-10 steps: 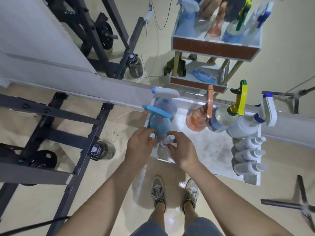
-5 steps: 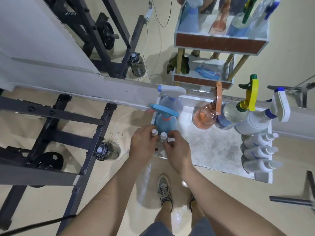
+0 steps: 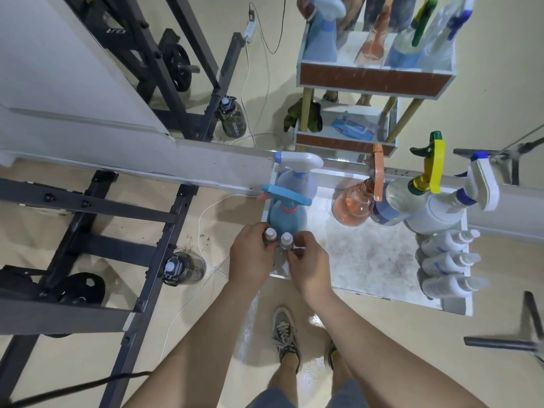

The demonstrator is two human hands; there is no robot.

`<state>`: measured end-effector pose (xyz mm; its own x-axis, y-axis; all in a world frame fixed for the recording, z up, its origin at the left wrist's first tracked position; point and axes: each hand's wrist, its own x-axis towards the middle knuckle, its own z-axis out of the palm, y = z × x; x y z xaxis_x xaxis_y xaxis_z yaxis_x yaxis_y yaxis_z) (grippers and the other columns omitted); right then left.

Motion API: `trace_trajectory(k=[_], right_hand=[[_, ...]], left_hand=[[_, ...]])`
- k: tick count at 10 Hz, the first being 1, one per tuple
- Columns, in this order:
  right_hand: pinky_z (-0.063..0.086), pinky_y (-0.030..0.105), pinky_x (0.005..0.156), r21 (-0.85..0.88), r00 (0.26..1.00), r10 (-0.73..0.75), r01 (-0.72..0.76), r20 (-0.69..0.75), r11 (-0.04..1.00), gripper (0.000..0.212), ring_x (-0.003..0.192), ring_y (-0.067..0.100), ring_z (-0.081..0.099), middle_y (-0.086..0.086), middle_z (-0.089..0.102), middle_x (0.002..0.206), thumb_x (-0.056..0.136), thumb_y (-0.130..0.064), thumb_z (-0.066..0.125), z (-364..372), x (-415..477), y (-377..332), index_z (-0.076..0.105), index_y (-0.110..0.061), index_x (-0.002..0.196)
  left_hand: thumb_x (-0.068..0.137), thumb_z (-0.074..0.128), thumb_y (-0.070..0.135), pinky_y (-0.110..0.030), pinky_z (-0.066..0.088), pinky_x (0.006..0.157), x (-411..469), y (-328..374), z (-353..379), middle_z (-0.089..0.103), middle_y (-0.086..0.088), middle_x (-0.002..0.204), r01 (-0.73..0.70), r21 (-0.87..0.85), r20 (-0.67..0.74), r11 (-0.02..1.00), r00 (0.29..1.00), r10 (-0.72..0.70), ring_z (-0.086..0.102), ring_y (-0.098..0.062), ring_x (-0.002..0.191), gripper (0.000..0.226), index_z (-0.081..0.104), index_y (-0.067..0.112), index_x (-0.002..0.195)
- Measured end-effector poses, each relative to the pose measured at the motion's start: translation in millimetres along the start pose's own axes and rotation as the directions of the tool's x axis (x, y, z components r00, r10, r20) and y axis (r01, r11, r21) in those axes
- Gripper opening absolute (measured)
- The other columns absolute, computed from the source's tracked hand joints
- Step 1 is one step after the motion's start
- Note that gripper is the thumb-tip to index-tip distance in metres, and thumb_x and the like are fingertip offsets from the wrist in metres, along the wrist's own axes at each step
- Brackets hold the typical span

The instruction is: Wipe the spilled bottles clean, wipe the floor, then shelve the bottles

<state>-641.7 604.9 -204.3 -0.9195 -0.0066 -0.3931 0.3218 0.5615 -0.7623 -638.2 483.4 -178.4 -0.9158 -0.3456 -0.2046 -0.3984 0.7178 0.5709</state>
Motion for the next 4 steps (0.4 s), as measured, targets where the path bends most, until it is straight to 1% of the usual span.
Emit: trace_trajectory(k=[1, 2, 3, 4], right_hand=[[0.048, 0.030, 0.075, -0.053, 0.999, 0.023, -0.021, 0.039, 0.998, 0.037, 0.099, 0.026, 0.065, 0.007, 0.069, 0.108, 0.087, -0.020, 0.069, -3.3, 1.6, -0.6, 0.055, -0.012, 0.121], [0.050, 0.034, 0.082, -0.094, 0.996, 0.052, -0.046, 0.070, 0.995, 0.049, 0.106, 0.029, 0.063, 0.012, 0.066, 0.116, 0.087, -0.020, 0.071, -12.8, -1.4, -5.9, 0.049, -0.009, 0.130], [0.046, 0.033, 0.091, -0.098, 0.993, 0.059, -0.049, 0.104, 0.994, 0.048, 0.116, 0.028, 0.058, 0.011, 0.061, 0.128, 0.092, -0.019, 0.064, -30.4, -14.0, -7.8, 0.048, -0.012, 0.137], [0.048, 0.027, 0.091, 0.035, 1.000, -0.021, 0.021, 0.009, 0.999, 0.037, 0.114, 0.018, 0.061, 0.003, 0.063, 0.126, 0.094, -0.016, 0.061, -60.9, -39.7, -7.4, 0.055, -0.016, 0.131]], left_hand=[[0.084, 0.067, 0.022, -0.026, 0.037, 0.068, -1.6, -0.8, -1.7, 0.054, 0.006, 0.090, -0.001, -0.047, 0.026, 0.999, 1.000, 0.002, 0.056, -0.018, 0.084, 0.019, 0.061, 0.022, 0.102], [0.084, 0.067, 0.020, -0.027, 0.042, 0.074, -6.6, -1.2, -9.7, 0.056, 0.003, 0.110, 0.027, -0.098, 0.062, 0.995, 0.998, -0.021, 0.059, -0.019, 0.092, 0.039, 0.055, 0.025, 0.121], [0.089, 0.062, 0.016, -0.025, 0.043, 0.079, -24.1, 0.3, -32.8, 0.056, 0.004, 0.121, 0.022, -0.139, -0.009, 0.990, 1.000, -0.023, 0.056, -0.013, 0.091, 0.039, 0.054, 0.022, 0.127], [0.092, 0.059, 0.012, -0.033, 0.053, 0.081, -49.7, 4.9, -71.8, 0.066, 0.008, 0.106, 0.039, -0.382, -0.113, 0.923, 0.990, -0.089, 0.061, -0.006, 0.088, 0.022, 0.064, 0.028, 0.107]])
